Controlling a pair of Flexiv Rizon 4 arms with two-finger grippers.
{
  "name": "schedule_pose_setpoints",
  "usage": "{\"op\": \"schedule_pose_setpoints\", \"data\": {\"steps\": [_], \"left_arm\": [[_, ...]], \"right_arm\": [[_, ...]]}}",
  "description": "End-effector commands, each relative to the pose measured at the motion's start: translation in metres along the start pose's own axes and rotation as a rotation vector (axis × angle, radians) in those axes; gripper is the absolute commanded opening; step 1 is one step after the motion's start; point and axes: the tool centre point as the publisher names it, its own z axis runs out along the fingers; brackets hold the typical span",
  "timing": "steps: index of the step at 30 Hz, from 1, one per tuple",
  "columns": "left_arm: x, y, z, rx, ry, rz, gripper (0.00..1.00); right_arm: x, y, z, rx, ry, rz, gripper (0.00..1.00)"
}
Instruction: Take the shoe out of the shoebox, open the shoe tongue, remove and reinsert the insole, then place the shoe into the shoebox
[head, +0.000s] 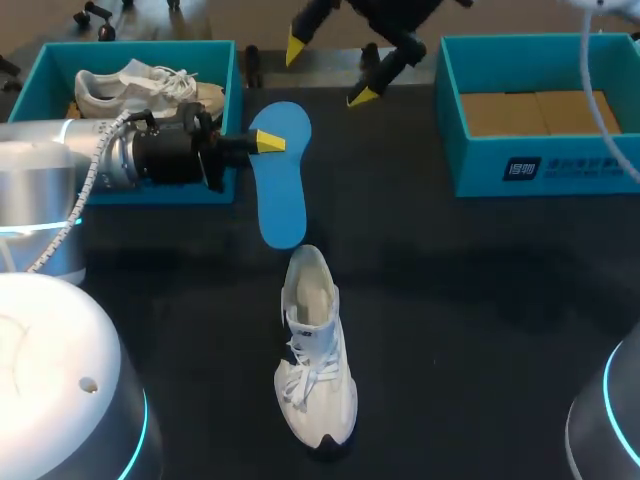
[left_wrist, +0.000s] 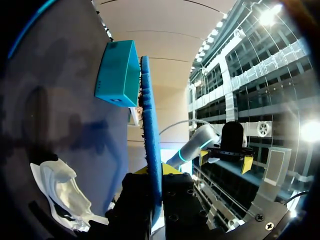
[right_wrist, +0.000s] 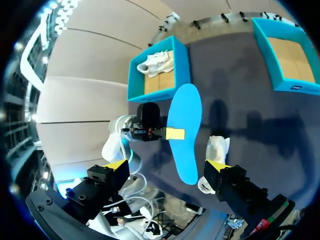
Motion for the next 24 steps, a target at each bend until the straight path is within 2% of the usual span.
{"op": "schedule_pose_setpoints", "data": {"steps": [1, 7, 24], "left_arm": [[0.001, 0.001, 0.000, 0.001, -0.003, 0.000, 0.00], [0.001, 0.001, 0.000, 0.001, -0.003, 0.000, 0.00], [0.001, 0.001, 0.000, 0.001, -0.003, 0.000, 0.00]], "right_arm": [[-0.006, 0.001, 0.007, -0.011, 0.419, -0.011, 1.00], [-0.012, 0.003, 0.010, -0.007, 0.486, -0.008, 1.00], [-0.027, 0.010, 0.034, 0.030, 0.576, 0.036, 1.00]]}}
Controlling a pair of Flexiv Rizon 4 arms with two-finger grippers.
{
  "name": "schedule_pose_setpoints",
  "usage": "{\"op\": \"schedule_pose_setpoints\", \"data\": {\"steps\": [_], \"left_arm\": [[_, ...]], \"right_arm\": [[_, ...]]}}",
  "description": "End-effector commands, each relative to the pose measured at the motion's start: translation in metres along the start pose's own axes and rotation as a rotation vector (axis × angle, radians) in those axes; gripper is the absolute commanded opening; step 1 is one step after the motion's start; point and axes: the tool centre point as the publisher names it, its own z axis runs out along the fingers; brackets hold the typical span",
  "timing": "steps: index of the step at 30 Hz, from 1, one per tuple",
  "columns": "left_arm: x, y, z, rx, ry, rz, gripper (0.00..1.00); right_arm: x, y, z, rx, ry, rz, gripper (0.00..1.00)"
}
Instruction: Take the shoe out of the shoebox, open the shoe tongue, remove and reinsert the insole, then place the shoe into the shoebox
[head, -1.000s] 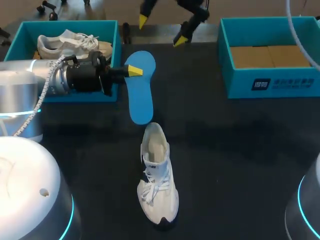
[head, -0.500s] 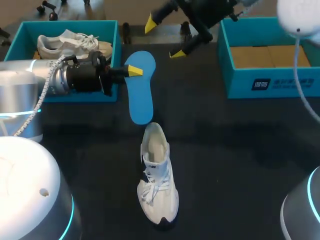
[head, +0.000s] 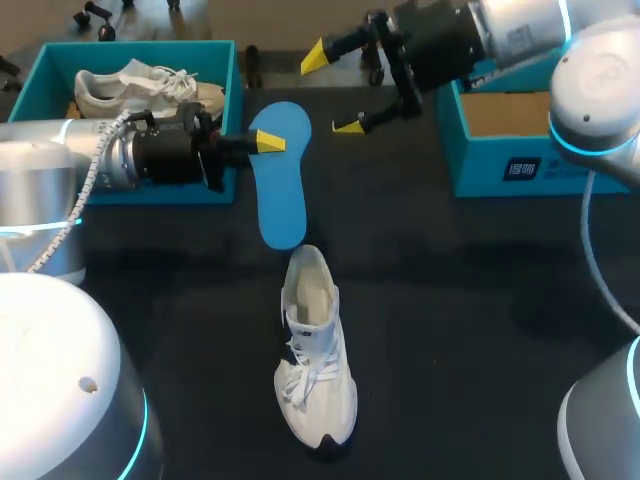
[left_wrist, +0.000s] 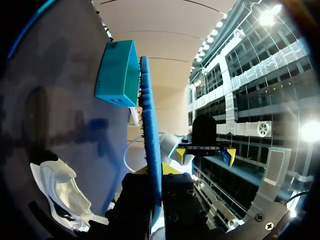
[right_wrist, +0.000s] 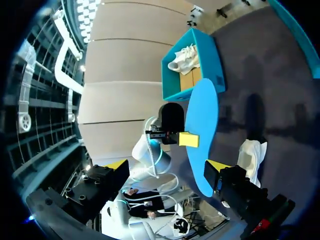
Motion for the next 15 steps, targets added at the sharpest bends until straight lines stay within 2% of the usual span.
{"op": "schedule_pose_setpoints", "data": {"steps": [1, 15], "left_arm": [[0.001, 0.001, 0.000, 0.001, -0.003, 0.000, 0.00], [0.001, 0.001, 0.000, 0.001, -0.003, 0.000, 0.00]], "right_arm": [[-0.010, -0.001, 0.007, -0.004, 0.133, 0.009, 1.00], [-0.023, -0.002, 0.016, -0.009, 0.165, 0.023, 1.00]]}}
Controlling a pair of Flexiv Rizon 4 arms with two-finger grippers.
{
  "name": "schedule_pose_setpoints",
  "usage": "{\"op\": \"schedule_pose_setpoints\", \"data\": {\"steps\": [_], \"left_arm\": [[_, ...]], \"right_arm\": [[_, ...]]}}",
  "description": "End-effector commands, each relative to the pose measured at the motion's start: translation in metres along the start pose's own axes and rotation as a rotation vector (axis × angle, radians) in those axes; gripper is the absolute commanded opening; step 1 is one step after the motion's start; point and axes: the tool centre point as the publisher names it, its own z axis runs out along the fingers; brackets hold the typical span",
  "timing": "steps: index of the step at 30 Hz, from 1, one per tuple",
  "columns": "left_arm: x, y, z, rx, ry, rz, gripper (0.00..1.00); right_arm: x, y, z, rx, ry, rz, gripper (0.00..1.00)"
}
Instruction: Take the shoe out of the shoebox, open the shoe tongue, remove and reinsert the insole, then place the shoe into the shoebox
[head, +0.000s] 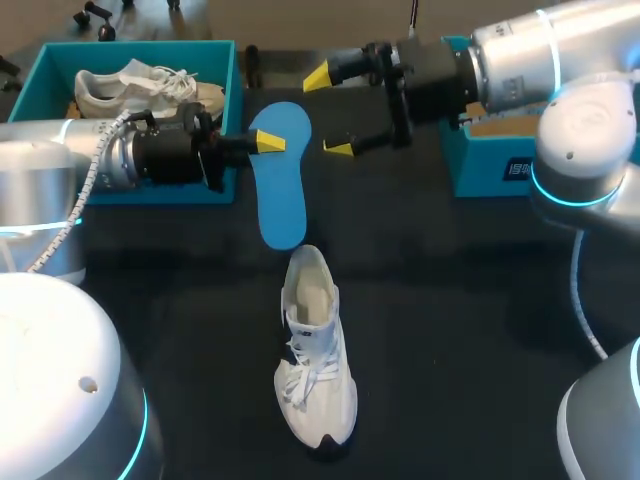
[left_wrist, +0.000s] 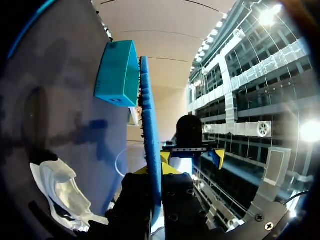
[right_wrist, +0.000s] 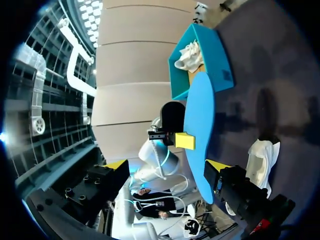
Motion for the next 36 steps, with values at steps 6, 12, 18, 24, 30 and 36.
{"op": "schedule_pose_setpoints", "data": {"steps": [6, 12, 18, 24, 30, 36], "left_arm": [[0.008, -0.005, -0.006, -0.015, -0.003, 0.122, 0.00], [0.017, -0.008, -0.013, -0.059, 0.012, 0.365, 0.00], [0.019, -0.004, -0.022, -0.048, 0.049, 0.724, 0.00], [0.015, -0.004, -0.025, -0.035, 0.018, 0.815, 0.00], [0.015, -0.004, -0.025, -0.035, 0.018, 0.815, 0.00], [0.031, 0.002, -0.023, -0.043, 0.039, 0.991, 0.00]], "right_arm": [[-0.005, 0.000, 0.001, 0.011, 0.020, -0.021, 1.00], [-0.005, 0.000, 0.001, 0.011, 0.020, -0.021, 1.00], [-0.005, 0.000, 0.001, 0.011, 0.020, -0.021, 1.00], [-0.005, 0.000, 0.001, 0.011, 0.020, -0.021, 1.00], [-0.005, 0.000, 0.001, 0.011, 0.020, -0.021, 1.00], [-0.005, 0.000, 0.001, 0.011, 0.020, -0.021, 1.00]]}}
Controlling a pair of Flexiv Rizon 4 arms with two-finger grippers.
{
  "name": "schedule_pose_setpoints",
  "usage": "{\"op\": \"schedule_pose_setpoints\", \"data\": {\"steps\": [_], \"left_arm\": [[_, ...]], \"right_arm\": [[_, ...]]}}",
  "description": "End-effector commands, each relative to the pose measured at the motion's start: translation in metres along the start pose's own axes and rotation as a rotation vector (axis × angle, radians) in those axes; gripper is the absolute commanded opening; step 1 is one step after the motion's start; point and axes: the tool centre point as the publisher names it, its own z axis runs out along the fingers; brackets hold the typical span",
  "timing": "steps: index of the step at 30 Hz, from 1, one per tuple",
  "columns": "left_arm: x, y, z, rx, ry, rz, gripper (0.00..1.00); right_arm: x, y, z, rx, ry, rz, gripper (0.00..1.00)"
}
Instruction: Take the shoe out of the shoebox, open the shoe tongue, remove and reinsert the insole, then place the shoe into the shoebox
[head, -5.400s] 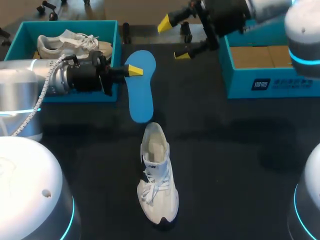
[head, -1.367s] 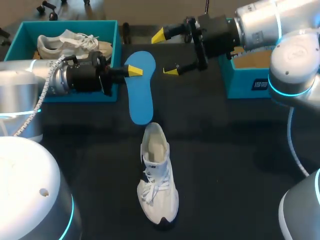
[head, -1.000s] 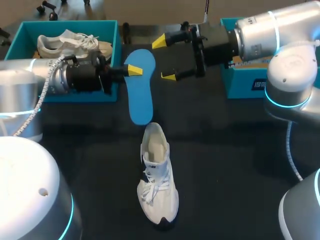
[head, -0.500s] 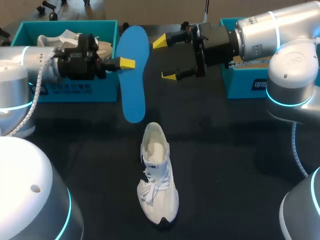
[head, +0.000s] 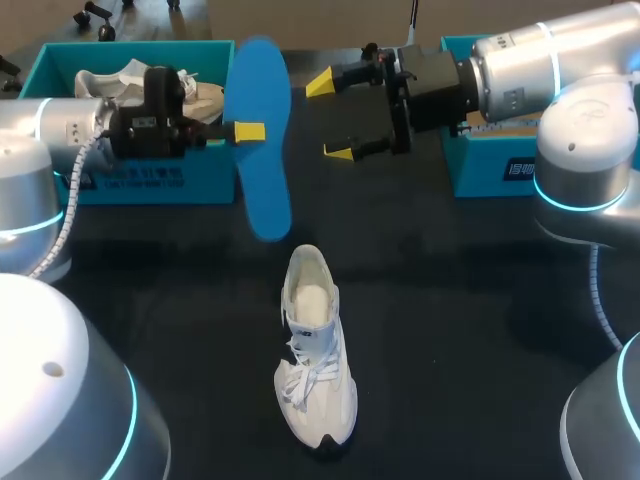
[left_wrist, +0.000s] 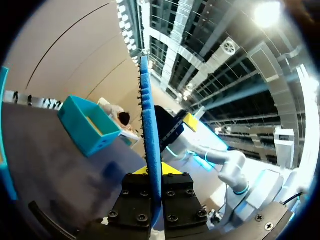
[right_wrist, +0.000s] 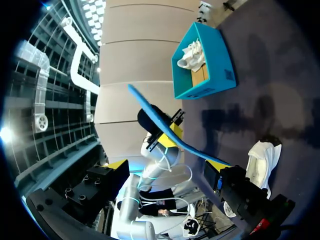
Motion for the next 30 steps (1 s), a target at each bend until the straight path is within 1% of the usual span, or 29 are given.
{"op": "schedule_pose_setpoints", "data": {"steps": [1, 5, 7, 11, 13, 15, 16, 17, 18, 19, 30], "left_arm": [[0.014, -0.004, 0.001, -0.013, -0.011, 0.146, 0.00], [0.029, -0.006, -0.002, -0.023, -0.009, 0.341, 0.00], [0.033, -0.006, -0.005, -0.012, -0.002, 0.413, 0.00], [0.040, -0.004, -0.014, 0.043, 0.035, 0.532, 0.00], [0.041, -0.003, -0.019, 0.083, 0.068, 0.575, 0.00], [0.041, -0.001, -0.022, 0.115, 0.075, 0.625, 0.00], [0.040, -0.001, -0.022, 0.118, 0.062, 0.659, 0.00], [0.039, 0.000, -0.022, 0.111, 0.020, 0.713, 0.00], [0.039, 0.000, -0.021, 0.096, -0.049, 0.783, 0.00], [0.038, 0.000, -0.018, 0.071, -0.166, 0.884, 0.00], [0.038, 0.000, -0.018, 0.071, -0.166, 0.884, 0.00]], "right_arm": [[0.000, 0.000, 0.002, -0.001, 0.000, 0.000, 1.00], [0.000, 0.000, 0.002, -0.001, 0.000, 0.000, 1.00], [0.000, 0.000, 0.002, -0.001, 0.000, 0.000, 1.00], [0.000, 0.000, 0.002, -0.001, 0.000, 0.000, 1.00], [0.000, 0.000, 0.002, -0.001, 0.000, 0.000, 1.00], [0.000, 0.000, 0.002, -0.001, 0.000, 0.000, 1.00], [0.000, 0.000, 0.002, -0.001, 0.000, 0.000, 1.00], [0.000, 0.000, 0.002, -0.001, 0.000, 0.000, 1.00], [0.000, 0.000, 0.002, -0.001, 0.000, 0.000, 1.00], [0.000, 0.000, 0.002, -0.001, 0.000, 0.000, 1.00], [0.000, 0.000, 0.002, -0.001, 0.000, 0.000, 1.00]]}}
